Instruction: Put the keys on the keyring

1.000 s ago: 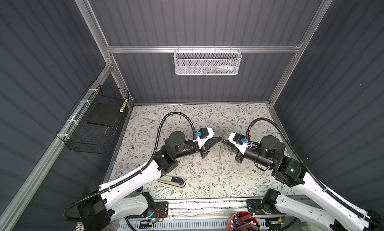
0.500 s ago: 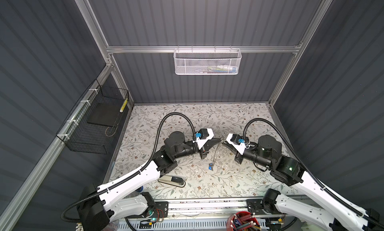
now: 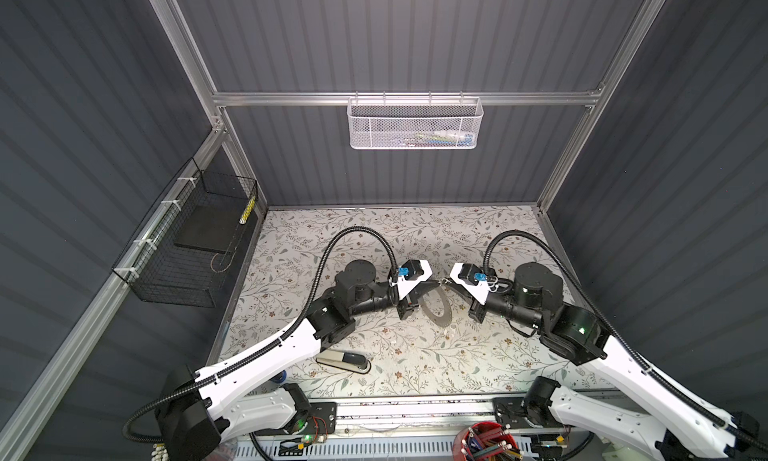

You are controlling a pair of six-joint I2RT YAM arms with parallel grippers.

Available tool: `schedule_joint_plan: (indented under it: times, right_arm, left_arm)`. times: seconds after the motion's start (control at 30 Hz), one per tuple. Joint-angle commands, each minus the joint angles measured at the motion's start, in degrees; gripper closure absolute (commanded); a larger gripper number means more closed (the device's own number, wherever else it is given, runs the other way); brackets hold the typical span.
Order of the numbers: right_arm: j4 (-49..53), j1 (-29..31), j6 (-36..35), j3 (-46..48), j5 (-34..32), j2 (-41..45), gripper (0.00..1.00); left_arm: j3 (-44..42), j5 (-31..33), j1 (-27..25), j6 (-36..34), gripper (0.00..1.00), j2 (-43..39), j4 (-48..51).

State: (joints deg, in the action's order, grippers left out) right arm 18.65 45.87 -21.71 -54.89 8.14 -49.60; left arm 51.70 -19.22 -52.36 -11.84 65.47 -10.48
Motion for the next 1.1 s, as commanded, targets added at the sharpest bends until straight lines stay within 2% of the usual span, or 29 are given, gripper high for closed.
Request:
schedule_joint_plan:
  times: [0.0,0.03,0.13,0.17,0.27,0.4,0.53,0.63,0.73,0.9,1.07]
  right_arm:
    - [0.57,0.37,-1.80,-1.91,0.23,-2.00,1.00]
    - [1.15,0.16,-2.16,-2.21,-0.85,-2.91,1.00]
    - [2.59,-1.86,-2.51,-3.13,-2.43,-6.22,1.00]
    - [2.70,-2.67,-2.62,-3.20,-2.18,-7.44,1.00]
    - [2.29,-4.29,-3.40,-4.45,-0.07,-13.36,1.00]
    - [2.30,-4.26,-6.19,-11.40,5.08,-26.32,1.00]
    - [2.19,-4.12,-8.73,-19.82,8.80,-36.05,1.00]
    - [2.50,-4.31,-11.49,-21.92,7.18,-40.40,1.00]
    - [5.83,-6.05,-12.46,-22.13,3.57,-44.06,1.00]
    - [5.78,-10.21,-12.65,-17.14,0.02,-46.85,1.00]
    - [9.33,-12.54,-13.66,-15.82,-3.77,-51.59,1.00]
  left_arm:
    - [2.35,3.81,-0.13,-2.25,0.99,0.81,2.21]
    - [2.14,4.83,0.26,-2.41,0.92,0.80,2.51]
    - [0.48,8.10,3.02,-1.43,0.56,-0.54,2.47]
    - [-0.16,9.30,4.33,-0.91,0.48,-1.36,2.61]
    - [-2.07,14.29,9.33,0.83,0.31,-4.08,4.36]
    - [-3.24,28.23,14.85,4.31,0.12,-6.94,8.68]
    - [-4.29,31.01,18.43,4.92,0.09,-8.06,11.30]
    - [-5.50,32.96,19.63,5.24,0.08,-7.93,12.64]
    - [-6.95,34.35,20.83,4.98,0.07,-7.00,13.12]
    - [-8.91,34.62,22.59,5.02,0.06,-3.46,12.53]
    - [-9.11,33.21,23.79,5.25,0.05,0.08,11.80]
